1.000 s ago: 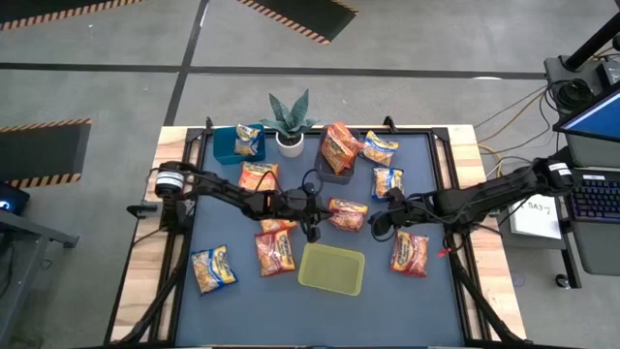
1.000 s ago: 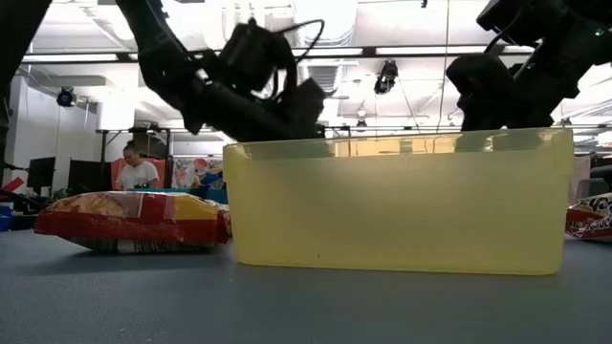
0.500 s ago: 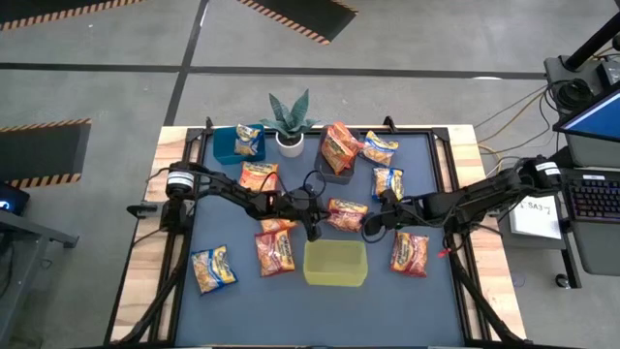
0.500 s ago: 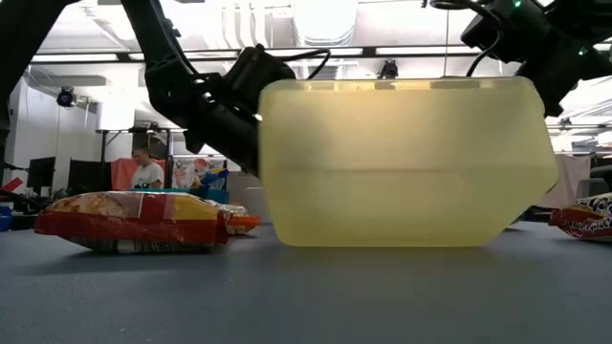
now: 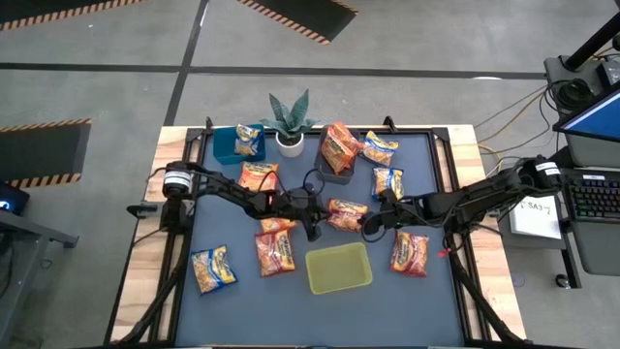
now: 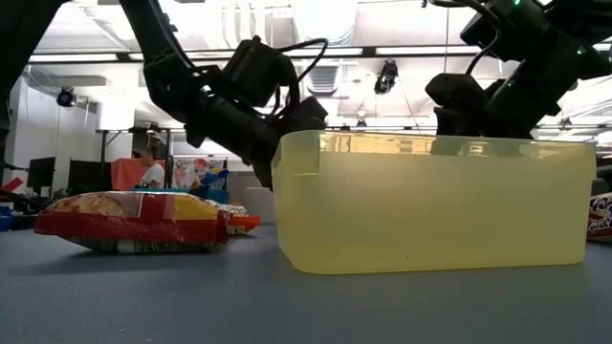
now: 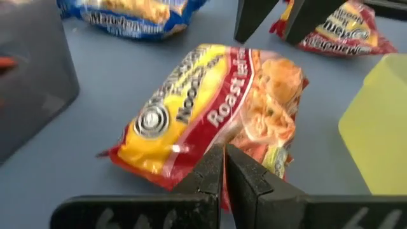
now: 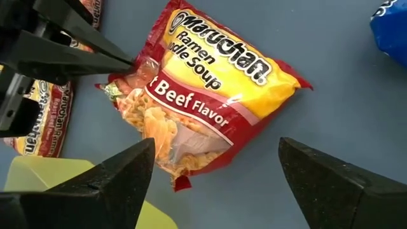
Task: Sort Maruchan noodles
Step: Put the red bag into the yellow bin
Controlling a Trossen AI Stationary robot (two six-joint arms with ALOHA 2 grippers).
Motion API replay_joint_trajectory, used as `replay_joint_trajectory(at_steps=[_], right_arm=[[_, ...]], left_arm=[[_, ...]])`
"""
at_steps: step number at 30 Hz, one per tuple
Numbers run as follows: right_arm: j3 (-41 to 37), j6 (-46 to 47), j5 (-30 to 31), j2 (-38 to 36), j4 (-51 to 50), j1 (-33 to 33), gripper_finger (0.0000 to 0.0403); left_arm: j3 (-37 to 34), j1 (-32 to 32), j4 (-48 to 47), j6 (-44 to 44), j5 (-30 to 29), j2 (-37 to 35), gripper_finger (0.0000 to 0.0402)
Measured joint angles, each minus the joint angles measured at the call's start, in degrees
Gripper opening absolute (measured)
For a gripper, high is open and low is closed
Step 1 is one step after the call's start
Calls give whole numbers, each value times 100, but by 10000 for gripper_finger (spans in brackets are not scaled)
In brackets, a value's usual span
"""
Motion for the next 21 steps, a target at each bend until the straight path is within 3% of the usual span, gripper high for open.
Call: replay_joint_trajectory(at_steps=[8,21], right_arm=[[-191,172,351,35,93,-34,321],[-450,120,345,700,1501,-153,320]], left_arm=[[0,115,241,337,-24,33,0],[0,140,277,320,-35,312,0]])
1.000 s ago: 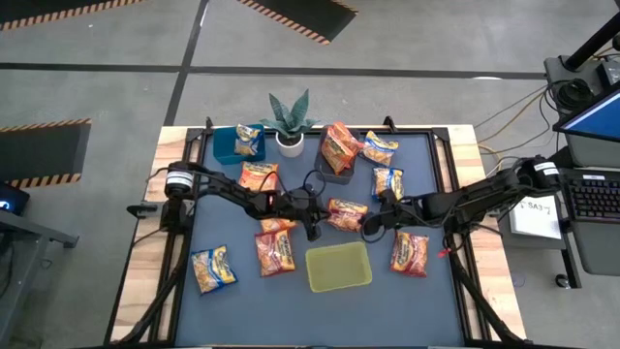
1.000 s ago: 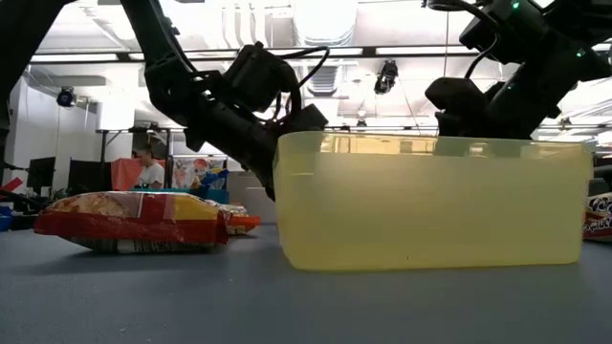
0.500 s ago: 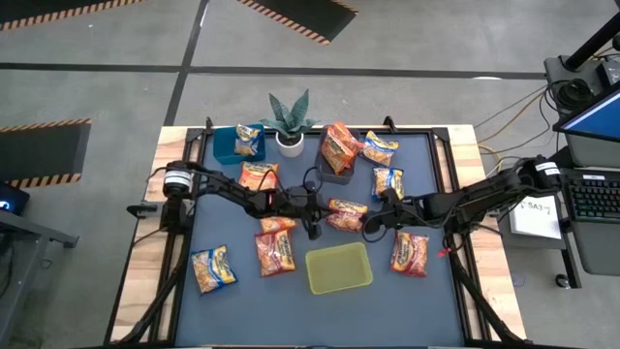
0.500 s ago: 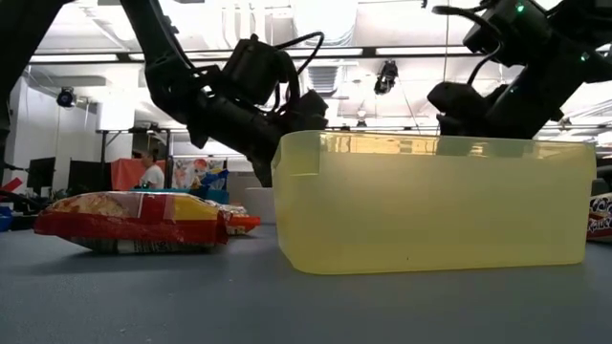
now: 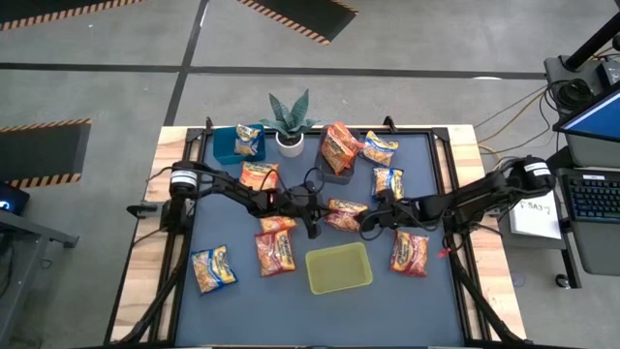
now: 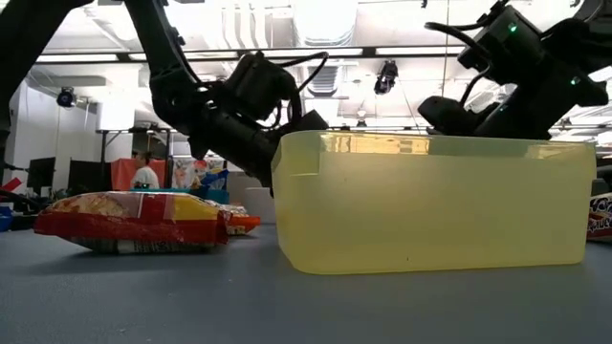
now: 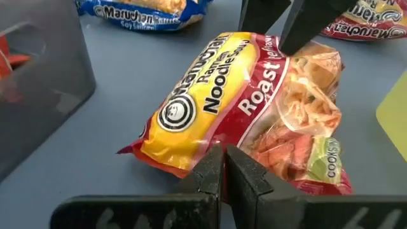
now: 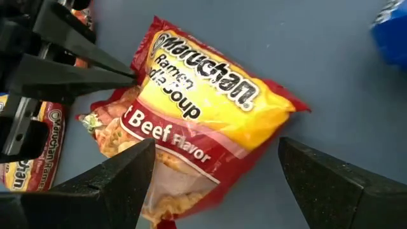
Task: Sort Maruchan noodles
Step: Put the red bag into the yellow bin
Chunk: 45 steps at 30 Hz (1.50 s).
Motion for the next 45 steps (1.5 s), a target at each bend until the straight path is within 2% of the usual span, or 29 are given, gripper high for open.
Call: replay_joint_trajectory(at_steps=[13,18,24,36,40,45], right_arm=[[-2,-630,-92,632,1829,-138,319],[87,-941,-138,742,1917,-221,306],[181,-1002,-147,932,1914,-300,269],[202,-1058,-157,874,1914,-298,154],[205,-1115,-155,841,1912,-300,134],[270,-1197,-157,836,1908,-298,128]], left_arm=[[9,33,-38,-249,1,240,0],[9,33,-10,-287,1,243,0],[7,33,13,-333,0,243,0],[-7,31,-161,-322,3,42,0],[-15,31,-406,-211,2,-173,0],[-160,31,-774,-111,0,-619,0]])
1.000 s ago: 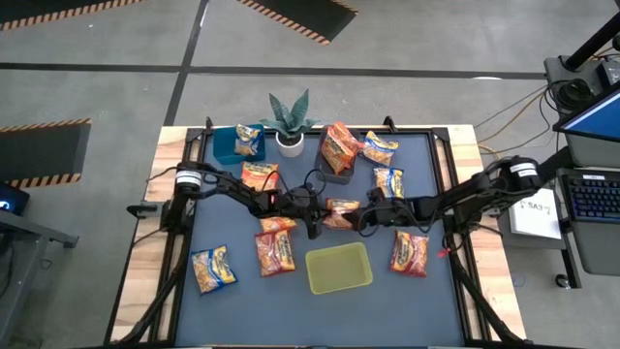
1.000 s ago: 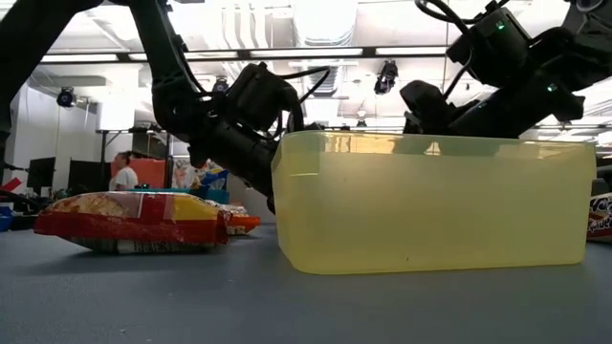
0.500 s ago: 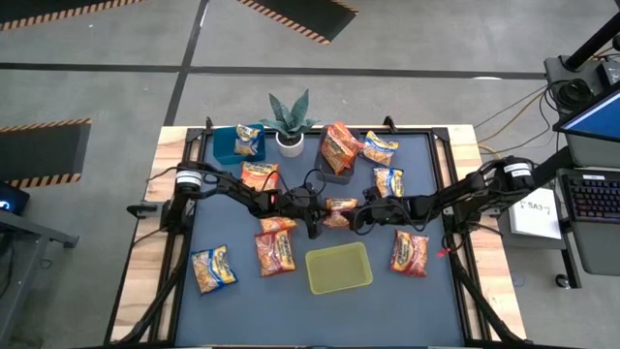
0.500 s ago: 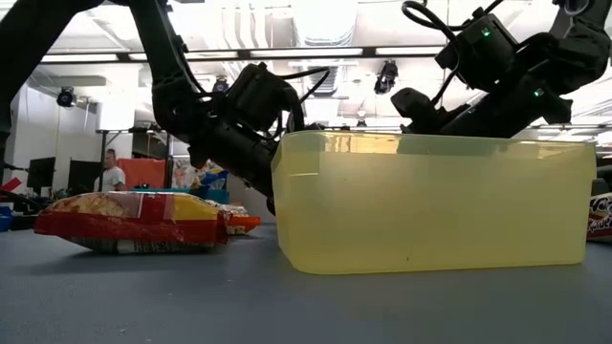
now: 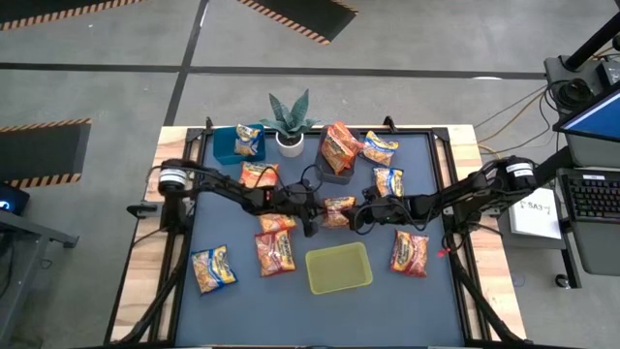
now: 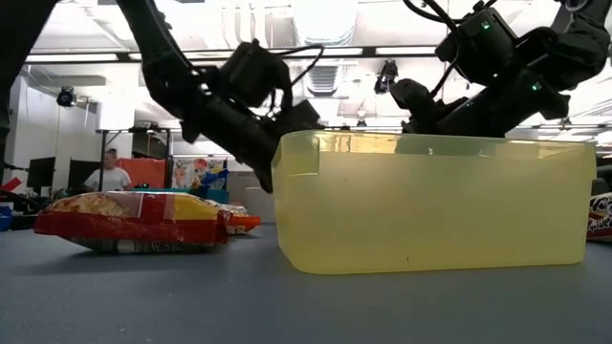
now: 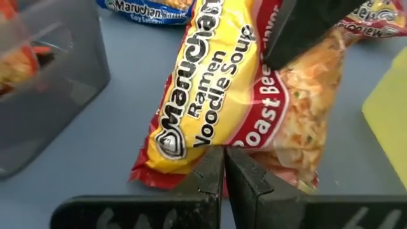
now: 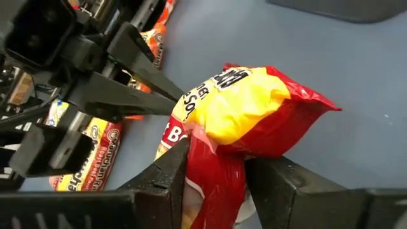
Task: Sort Maruchan noodles
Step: Put the red bag into the yellow bin
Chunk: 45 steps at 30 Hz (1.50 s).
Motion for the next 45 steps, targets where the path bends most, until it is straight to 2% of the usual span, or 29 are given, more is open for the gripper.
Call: replay_joint_trajectory(at_steps=[10,16,23,31,35,40,45], right_arm=[[93,-197,-176,-430,-85,-90,124],[96,-261,-236,-772,-397,-125,75],[131,-399,-178,-814,-498,-125,41],[562,-802,-355,-1156,-502,-125,22],[808,-803,-734,-1398,-603,-91,22],[958,-218,-1217,-1536,-662,212,22],[1133,468,-1086,-1544,-969,797,22]], left_arm=[[-785,0,-260,224,-123,-1591,0],[-1357,-4,-204,235,-313,-2731,0],[-1718,-4,-170,237,-317,-3507,0],[-1728,-4,-130,475,-317,-4016,0],[-1717,-4,-104,578,-317,-4155,0],[-1739,-4,-67,664,-317,-4165,0],[-1741,-4,-74,683,-317,-4151,0]])
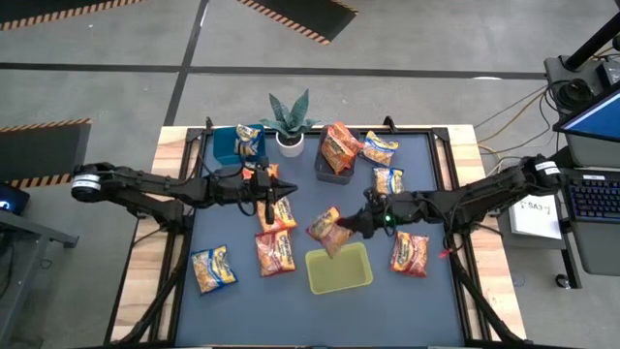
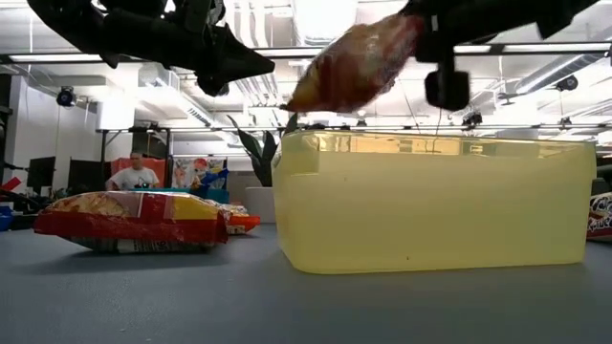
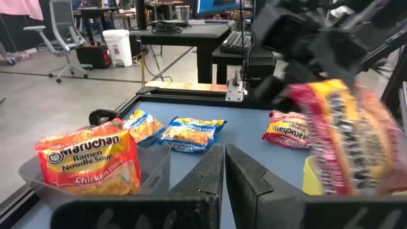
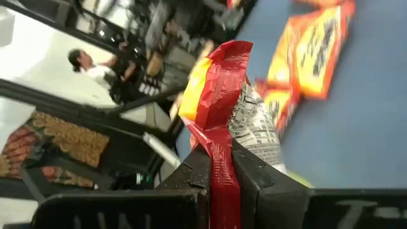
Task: Sort Maruchan noodles
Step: Put the red bag into the yellow bin
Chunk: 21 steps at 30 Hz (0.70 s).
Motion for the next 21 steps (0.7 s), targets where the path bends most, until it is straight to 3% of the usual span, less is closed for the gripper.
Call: replay_joint_trajectory(at_steps=[10,21], right_arm=[[935,1342,1439,172,-2308,1166,22],[2019,2853,1852,244,-5380,1799,22]], left_arm=[[-6,-2,-13,-8,2,-5,0],[-13,0,-22,-20,11,-1,0]])
